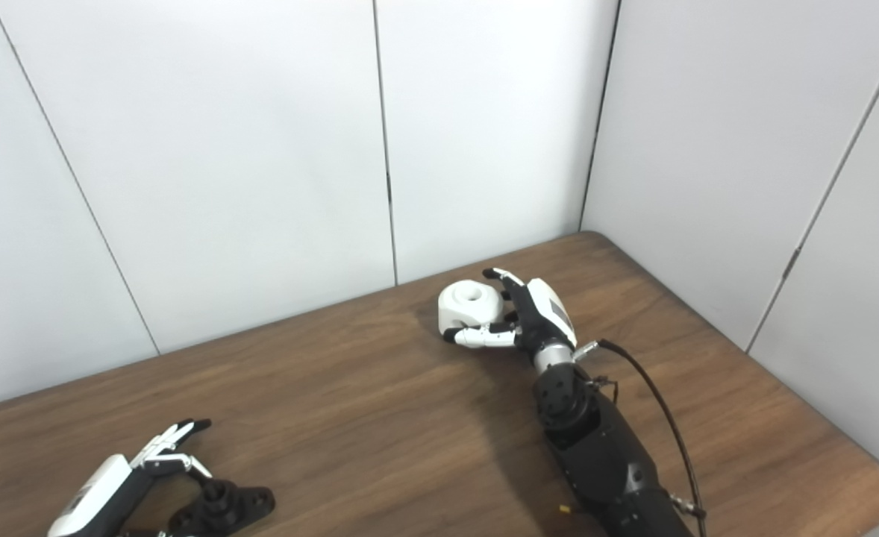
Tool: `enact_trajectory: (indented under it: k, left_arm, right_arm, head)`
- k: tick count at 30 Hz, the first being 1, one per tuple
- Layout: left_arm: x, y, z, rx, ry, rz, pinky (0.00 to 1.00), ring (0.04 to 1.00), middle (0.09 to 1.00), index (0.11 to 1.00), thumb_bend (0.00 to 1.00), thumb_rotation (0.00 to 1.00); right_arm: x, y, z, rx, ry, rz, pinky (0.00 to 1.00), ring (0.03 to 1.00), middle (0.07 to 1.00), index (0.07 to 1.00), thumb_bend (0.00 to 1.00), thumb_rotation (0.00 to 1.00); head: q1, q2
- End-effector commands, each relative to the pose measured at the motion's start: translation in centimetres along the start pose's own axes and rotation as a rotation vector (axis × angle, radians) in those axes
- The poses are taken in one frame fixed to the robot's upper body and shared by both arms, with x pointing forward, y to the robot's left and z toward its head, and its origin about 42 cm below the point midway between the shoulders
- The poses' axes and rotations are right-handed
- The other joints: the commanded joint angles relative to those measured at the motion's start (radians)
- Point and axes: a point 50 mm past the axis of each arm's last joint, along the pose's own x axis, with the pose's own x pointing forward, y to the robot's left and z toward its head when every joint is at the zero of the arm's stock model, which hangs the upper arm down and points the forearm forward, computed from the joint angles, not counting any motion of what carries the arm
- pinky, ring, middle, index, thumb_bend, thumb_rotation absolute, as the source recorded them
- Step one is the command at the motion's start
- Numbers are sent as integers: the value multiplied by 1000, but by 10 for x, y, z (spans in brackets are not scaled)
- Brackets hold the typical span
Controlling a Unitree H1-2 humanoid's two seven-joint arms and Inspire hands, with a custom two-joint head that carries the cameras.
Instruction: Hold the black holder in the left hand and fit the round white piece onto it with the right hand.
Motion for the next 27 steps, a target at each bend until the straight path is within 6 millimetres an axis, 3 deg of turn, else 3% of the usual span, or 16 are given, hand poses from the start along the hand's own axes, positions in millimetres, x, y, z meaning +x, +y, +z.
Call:
enact_trajectory:
  k: [1,6,11,27]
  left_arm:
    - [-54,-50,-28,-44,153,-136,1000,1000,959,483,524,57]
    - [-53,-50,-28,-37,154,-140,1000,1000,959,483,524,56]
    - [-54,-50,-29,-45,157,-142,1000,1000,959,483,524,55]
    - [-58,-49,-29,-44,159,-142,1000,1000,956,483,524,55]
  right_arm:
    - [12,-21,15,-43,-72,-42,735,872,931,864,909,376]
    - [15,-29,19,-101,-80,-40,798,903,939,876,940,397]
    - [18,-33,22,-131,-87,-43,753,894,940,872,965,409]
    - [16,-23,22,-117,-69,-33,751,894,938,865,948,396]
  head:
    - [-1,0]
    - [-1,1]
    - [1,2]
    - [4,9]
